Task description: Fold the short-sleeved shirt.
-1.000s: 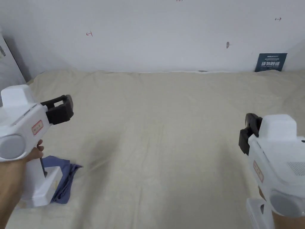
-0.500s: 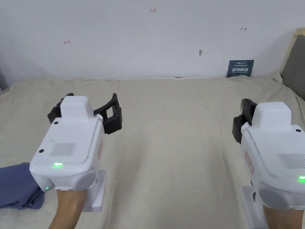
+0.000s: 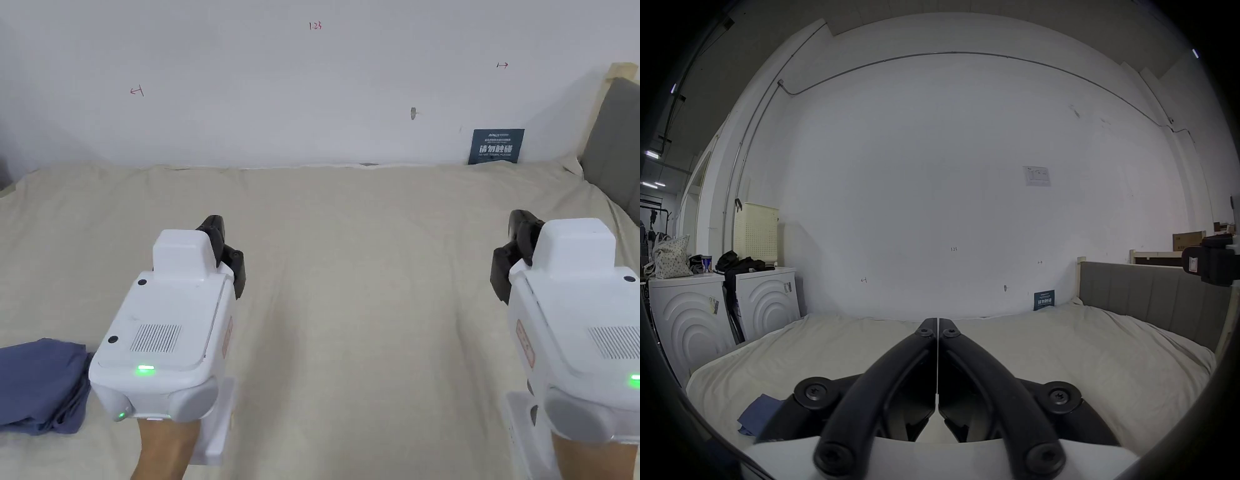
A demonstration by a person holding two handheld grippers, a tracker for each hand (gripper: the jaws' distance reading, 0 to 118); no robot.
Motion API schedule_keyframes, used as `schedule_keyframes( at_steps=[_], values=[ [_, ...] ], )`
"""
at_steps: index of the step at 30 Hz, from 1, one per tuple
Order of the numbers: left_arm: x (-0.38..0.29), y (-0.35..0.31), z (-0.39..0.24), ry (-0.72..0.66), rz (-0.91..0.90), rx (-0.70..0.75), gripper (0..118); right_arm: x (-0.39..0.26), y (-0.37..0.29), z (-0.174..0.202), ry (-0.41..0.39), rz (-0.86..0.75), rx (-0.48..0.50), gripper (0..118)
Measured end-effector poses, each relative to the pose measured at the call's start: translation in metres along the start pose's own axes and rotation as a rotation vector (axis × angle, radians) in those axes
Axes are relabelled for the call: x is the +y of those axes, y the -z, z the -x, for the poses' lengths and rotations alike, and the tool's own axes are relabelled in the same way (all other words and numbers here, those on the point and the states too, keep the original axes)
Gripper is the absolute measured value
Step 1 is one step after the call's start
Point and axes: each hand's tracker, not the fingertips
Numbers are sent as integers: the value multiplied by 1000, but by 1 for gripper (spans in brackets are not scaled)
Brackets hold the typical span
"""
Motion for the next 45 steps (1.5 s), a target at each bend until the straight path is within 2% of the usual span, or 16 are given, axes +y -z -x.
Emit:
schedule_keyframes(
  at_steps=[45],
  values=[
    [-3, -2, 7, -1, 0, -11, 0, 4, -3, 14, -18, -11, 8, 2]
  ],
)
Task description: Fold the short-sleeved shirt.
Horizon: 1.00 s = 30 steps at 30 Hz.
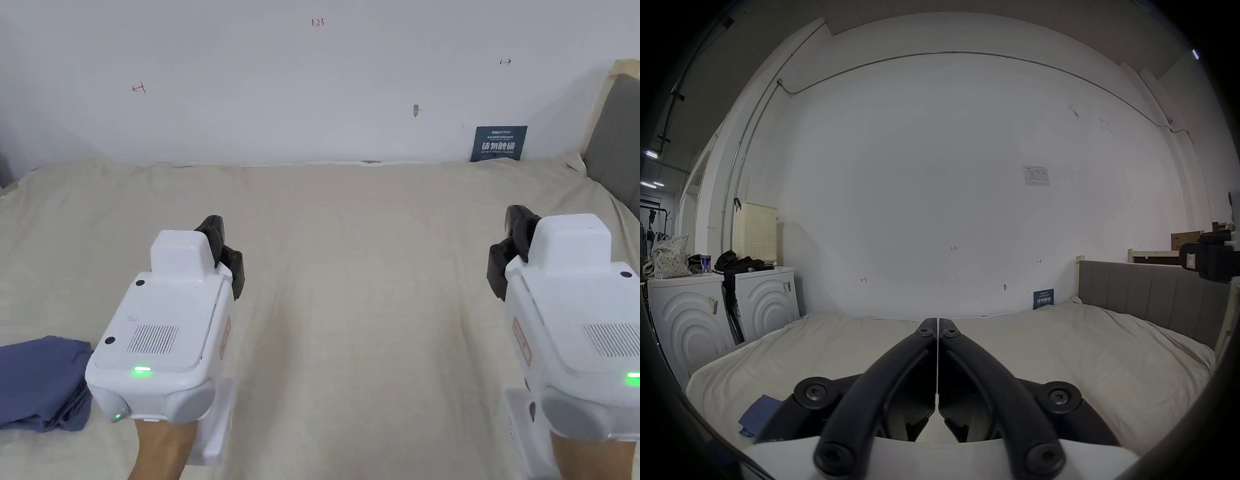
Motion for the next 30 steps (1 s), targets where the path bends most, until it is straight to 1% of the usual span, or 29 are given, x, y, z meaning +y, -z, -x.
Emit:
schedule_keyframes(
  at_steps=[16, 18, 19, 20, 21, 22, 23, 24, 25, 27, 28, 30],
  values=[
    [0, 0, 4, 0, -7, 6, 0, 2, 0, 3, -3, -4, 6, 2],
    [0, 0, 4, 3, 2, 5, 3, 2, 0, 3, -3, -5, 3, 2],
    [0, 0, 4, 2, 4, 4, 10, 2, 0, 3, -2, -4, 3, 2],
    [0, 0, 4, -1, 2, 7, 20, 2, 0, 3, 1, -4, 2, 5],
    [-1, 0, 4, 0, -3, 11, 40, 1, 0, 3, 1, -5, 2, 11],
    [-1, 2, 5, 4, 4, 5, 79, 1, 1, 3, 2, -3, 2, 24],
    [0, 4, 5, 7, 23, 0, 105, 1, 1, 3, 5, -1, 1, 38],
    [0, 6, 4, 8, 34, 8, 118, 0, 1, 2, 10, 1, 3, 53],
    [-1, 2, 5, 5, 14, 15, 117, 0, 2, 2, 15, 3, 5, 77],
    [-1, 2, 6, 2, 9, 4, 118, -1, 4, 1, 25, 8, 0, 110],
    [-1, 3, 6, 0, 16, 8, 118, -1, 5, 1, 29, 8, -3, 118],
    [-1, 1, 6, -7, 15, 5, 118, -2, 3, 2, 32, -10, -17, 118]
  ],
)
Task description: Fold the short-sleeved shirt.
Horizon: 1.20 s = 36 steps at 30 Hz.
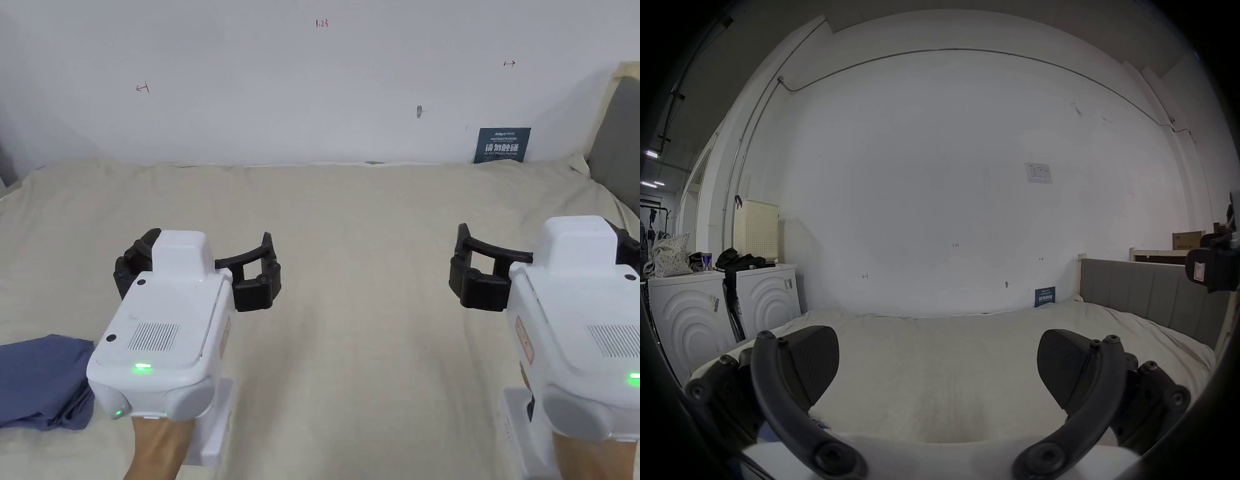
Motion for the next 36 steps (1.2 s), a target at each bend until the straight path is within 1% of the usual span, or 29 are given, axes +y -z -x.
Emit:
schedule_keyframes(
  at_steps=[2, 8, 36],
  values=[
    [-1, -1, 1, -3, -5, 5, 118, -2, 0, 1, 3, 7, 15, 118],
    [-1, -1, 0, 4, -17, 15, 118, -2, -2, -1, 13, 11, 10, 118],
    [-1, -4, 3, -3, -28, 31, 118, 1, -2, 0, 7, 7, 18, 118]
  ],
)
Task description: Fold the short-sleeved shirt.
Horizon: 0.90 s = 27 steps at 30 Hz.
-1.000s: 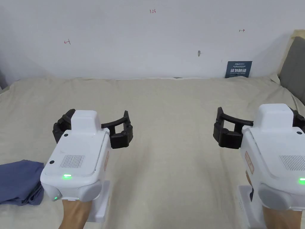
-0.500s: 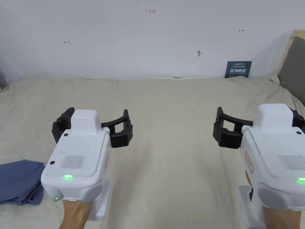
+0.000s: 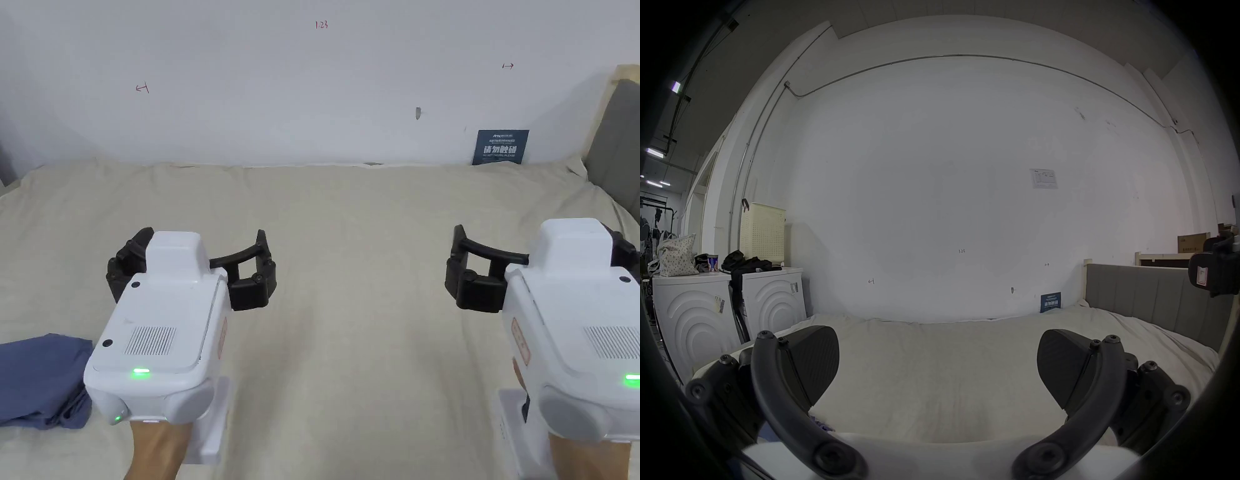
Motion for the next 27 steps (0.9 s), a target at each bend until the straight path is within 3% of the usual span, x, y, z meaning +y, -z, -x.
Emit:
schedule_keyframes(
  at_steps=[27],
  values=[
    [0, -5, -1, 3, 3, -1, 118, 3, -3, 1, -3, 19, -6, 118]
  ],
)
